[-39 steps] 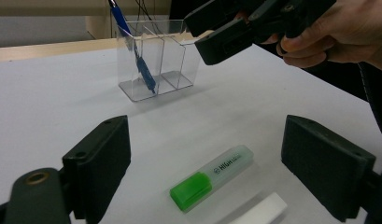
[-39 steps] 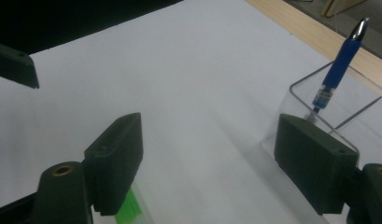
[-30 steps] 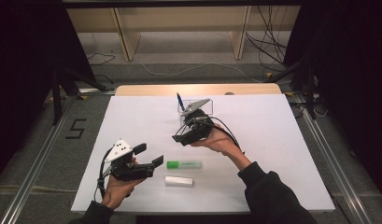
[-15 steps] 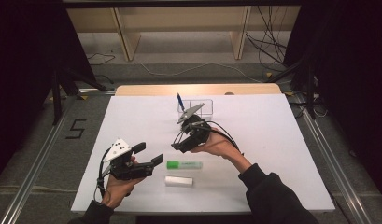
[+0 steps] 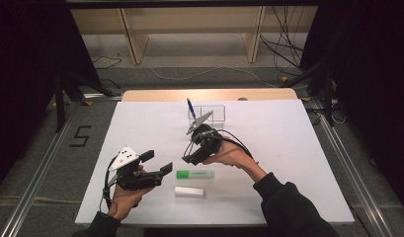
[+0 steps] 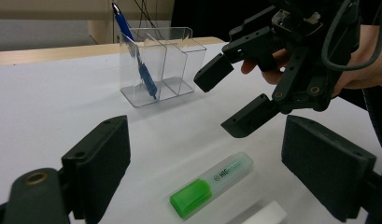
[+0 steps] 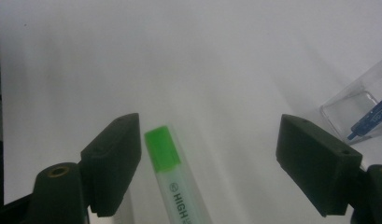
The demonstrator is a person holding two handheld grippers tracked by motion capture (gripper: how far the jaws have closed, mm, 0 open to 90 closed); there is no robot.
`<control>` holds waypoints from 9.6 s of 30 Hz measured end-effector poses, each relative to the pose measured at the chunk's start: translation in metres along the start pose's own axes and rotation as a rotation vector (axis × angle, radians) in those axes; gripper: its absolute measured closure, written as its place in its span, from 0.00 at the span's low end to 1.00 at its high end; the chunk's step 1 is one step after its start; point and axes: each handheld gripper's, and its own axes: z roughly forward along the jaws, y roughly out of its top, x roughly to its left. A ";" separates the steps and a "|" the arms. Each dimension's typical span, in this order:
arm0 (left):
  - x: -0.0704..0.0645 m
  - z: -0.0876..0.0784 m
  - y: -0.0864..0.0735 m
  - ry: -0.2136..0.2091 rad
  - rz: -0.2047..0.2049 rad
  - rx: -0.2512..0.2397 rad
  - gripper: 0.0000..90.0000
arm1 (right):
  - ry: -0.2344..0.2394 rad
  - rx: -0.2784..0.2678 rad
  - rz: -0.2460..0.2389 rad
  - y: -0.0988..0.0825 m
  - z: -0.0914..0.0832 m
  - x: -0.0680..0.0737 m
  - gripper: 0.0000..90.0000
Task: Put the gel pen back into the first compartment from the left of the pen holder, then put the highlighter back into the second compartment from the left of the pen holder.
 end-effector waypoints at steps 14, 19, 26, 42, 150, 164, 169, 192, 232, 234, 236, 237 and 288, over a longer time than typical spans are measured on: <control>-0.001 -0.001 0.000 -0.004 0.014 0.001 0.17 | 0.018 0.067 -0.015 -0.002 0.005 0.006 0.25; 0.000 -0.002 -0.001 -0.004 0.012 -0.003 0.17 | 0.028 0.099 -0.035 -0.003 0.007 0.007 0.25; -0.001 -0.002 0.000 -0.007 0.016 -0.002 0.17 | 0.034 0.129 -0.048 -0.004 0.014 0.010 0.25; 0.000 -0.003 0.000 -0.003 0.017 -0.012 0.17 | 0.045 0.174 -0.062 -0.005 0.024 0.013 0.25; -0.005 -0.009 -0.001 -0.018 0.045 -0.023 0.17 | 0.049 0.483 -0.254 -0.006 0.067 0.027 0.74; -0.003 -0.009 -0.001 -0.009 0.036 -0.030 0.17 | -0.017 0.176 -0.111 0.002 0.027 0.003 0.74; -0.002 -0.008 -0.002 -0.008 0.023 -0.031 0.17 | -0.071 0.048 -0.033 0.001 0.013 -0.007 0.74; -0.001 -0.007 -0.002 -0.003 0.030 -0.024 0.17 | -0.296 -0.319 0.212 0.003 -0.035 -0.058 0.74; -0.001 -0.008 -0.002 -0.006 0.023 -0.029 0.17 | -0.485 -0.364 0.266 0.019 -0.012 -0.099 0.74; -0.001 -0.008 -0.002 -0.006 0.024 -0.028 0.17 | -0.495 -0.367 0.268 0.019 -0.010 -0.100 0.74; -0.001 -0.008 -0.002 -0.005 0.023 -0.028 0.17 | -0.494 -0.361 0.271 0.019 -0.008 -0.102 0.74; -0.001 -0.008 -0.002 -0.005 0.022 -0.029 0.17 | -0.501 -0.355 0.271 0.019 -0.007 -0.103 0.74; 0.000 -0.009 -0.002 -0.006 0.023 -0.031 0.17 | -0.508 -0.355 0.364 0.013 0.017 -0.103 0.74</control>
